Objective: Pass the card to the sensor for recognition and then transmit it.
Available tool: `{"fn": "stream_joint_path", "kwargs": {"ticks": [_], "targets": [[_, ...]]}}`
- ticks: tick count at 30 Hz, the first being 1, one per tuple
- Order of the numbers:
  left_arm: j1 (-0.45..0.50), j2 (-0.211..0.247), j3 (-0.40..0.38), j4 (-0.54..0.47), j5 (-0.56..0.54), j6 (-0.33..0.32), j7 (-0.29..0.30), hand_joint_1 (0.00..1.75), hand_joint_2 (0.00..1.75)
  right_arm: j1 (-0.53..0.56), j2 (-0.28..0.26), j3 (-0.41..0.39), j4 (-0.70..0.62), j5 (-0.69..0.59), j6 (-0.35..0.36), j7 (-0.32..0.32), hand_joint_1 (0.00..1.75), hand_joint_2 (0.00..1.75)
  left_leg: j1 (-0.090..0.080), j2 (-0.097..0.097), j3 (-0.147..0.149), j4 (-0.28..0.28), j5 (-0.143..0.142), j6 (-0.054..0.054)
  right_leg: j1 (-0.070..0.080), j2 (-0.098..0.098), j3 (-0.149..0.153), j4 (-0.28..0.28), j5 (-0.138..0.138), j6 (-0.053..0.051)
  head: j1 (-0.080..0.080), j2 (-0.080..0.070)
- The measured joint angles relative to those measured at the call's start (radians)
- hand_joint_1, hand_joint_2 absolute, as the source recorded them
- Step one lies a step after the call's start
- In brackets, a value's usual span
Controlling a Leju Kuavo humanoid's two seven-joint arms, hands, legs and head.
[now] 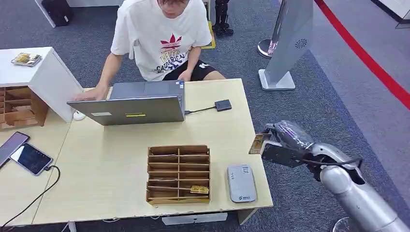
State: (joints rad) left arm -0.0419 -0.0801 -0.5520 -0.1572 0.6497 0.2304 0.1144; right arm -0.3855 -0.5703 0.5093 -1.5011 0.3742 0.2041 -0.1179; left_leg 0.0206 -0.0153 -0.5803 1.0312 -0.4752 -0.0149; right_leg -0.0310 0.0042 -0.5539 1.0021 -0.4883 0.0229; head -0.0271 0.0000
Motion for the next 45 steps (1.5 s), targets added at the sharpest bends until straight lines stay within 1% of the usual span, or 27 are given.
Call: {"fn": "stream_joint_path", "kwargs": {"ticks": [9,13,20,28,31,34,41,45], "targets": [[0.0,0.0,0.0,0.0,0.0,-0.003,-0.001,0.0,0.0,-0.079,-0.008,0.157,-0.028,0.039,0.011,0.021,1.75,1.75,0.0,0.0,0.0,0.0,0.0,0.0,0.0,0.0,0.0,0.0,0.0,0.0,0.0,0.0],[0.0,0.001,0.0,0.0,0.0,-0.003,-0.001,0.0,0.0,-0.096,-0.008,0.186,-0.03,0.042,0.011,0.021,1.75,1.75,0.0,0.0,0.0,0.0,0.0,0.0,0.0,0.0,0.0,0.0,0.0,0.0,0.0,0.0],[0.0,0.003,0.0,0.0,0.0,-0.003,-0.001,0.0,0.0,-0.109,-0.009,0.215,-0.031,0.041,0.014,0.021,1.75,1.75,0.0,0.0,0.0,0.0,0.0,0.0,0.0,0.0,0.0,0.0,0.0,0.0,0.0,0.0],[0.0,0.004,0.0,0.0,0.0,-0.006,-0.001,0.0,0.0,-0.136,-0.035,0.27,-0.046,-0.004,0.049,0.018,1.75,1.75,0.0,0.0,0.0,0.0,0.0,0.0,0.0,0.0,0.0,0.0,0.0,0.0,0.0,0.0],[0.0,0.005,0.0,0.0,-0.001,-0.009,-0.001,0.0,0.0,-0.158,-0.047,0.305,-0.056,-0.021,0.065,0.018,1.75,1.75,0.0,0.0,0.0,0.0,0.0,0.0,0.0,0.0,0.0,0.0,0.0,0.0,0.0,0.0],[-0.001,0.005,0.0,0.0,-0.003,-0.013,0.001,0.0,0.0,-0.187,-0.048,0.352,-0.056,-0.016,0.081,0.035,1.75,1.75,0.0,0.0,0.0,0.0,0.0,0.0,0.0,0.0,0.0,0.0,0.0,0.0,0.0,0.0],[0.0,0.006,0.0,0.0,-0.004,-0.017,0.006,0.0,0.0,-0.233,-0.061,0.448,-0.054,-0.005,0.081,0.056,1.75,1.75,0.0,0.0,0.0,0.0,0.0,0.0,0.0,0.0,0.0,0.0,0.0,0.0,0.0,0.0],[0.0,0.007,-0.001,0.0,-0.004,-0.017,0.008,0.0,0.0,-0.246,-0.067,0.487,-0.053,-0.01,0.076,0.064,1.75,1.75,0.0,0.0,0.0,0.0,0.0,0.0,0.0,0.0,0.0,0.0,0.0,0.0,0.0,0.0]]}}
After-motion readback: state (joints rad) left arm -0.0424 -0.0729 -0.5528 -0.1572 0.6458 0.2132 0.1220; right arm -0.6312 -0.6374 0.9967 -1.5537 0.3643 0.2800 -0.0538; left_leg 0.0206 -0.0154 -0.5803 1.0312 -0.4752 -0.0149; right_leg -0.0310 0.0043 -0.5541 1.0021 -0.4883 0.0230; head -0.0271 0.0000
